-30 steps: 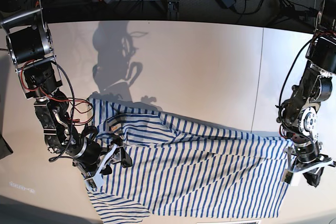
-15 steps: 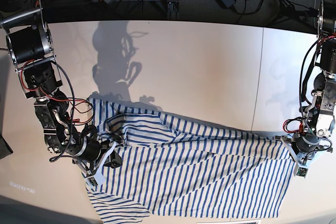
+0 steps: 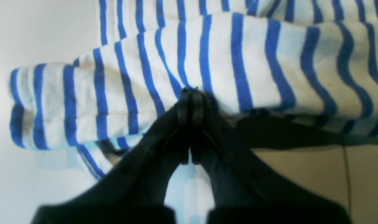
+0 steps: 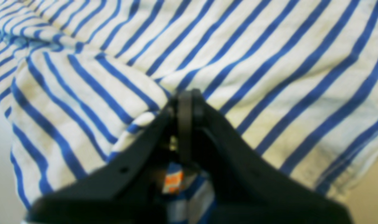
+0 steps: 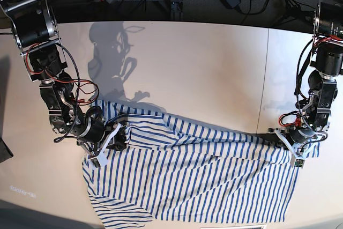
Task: Fold the T-shirt properly
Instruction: 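Drag the folded shirt toward the robot base with both grippers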
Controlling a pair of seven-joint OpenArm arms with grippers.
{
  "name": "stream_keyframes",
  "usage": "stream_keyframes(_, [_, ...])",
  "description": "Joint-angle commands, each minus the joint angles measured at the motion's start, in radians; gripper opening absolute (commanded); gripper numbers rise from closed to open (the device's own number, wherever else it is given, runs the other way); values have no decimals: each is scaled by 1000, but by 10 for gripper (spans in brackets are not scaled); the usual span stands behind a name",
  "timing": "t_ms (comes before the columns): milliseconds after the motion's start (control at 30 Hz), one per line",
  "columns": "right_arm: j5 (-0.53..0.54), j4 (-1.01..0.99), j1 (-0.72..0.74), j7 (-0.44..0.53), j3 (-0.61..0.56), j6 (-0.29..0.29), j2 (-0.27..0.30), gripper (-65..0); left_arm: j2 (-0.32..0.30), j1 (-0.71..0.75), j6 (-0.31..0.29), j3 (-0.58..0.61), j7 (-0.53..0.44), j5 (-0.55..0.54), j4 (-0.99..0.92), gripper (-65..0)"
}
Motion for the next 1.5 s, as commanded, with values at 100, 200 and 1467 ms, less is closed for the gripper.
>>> stream_keyframes(100, [-31, 6, -13, -60, -1, 72, 19, -650, -13, -25, -18, -7, 0, 67, 10, -650])
stream_keyframes(200, [-32, 11, -23, -68, -1, 73, 37, -650, -13, -15, -18, -7, 29, 118, 28, -650])
stream_keyframes(1467, [148, 537, -472, -224, 0, 72, 552, -650, -27, 945, 208, -93, 54, 476, 944, -650])
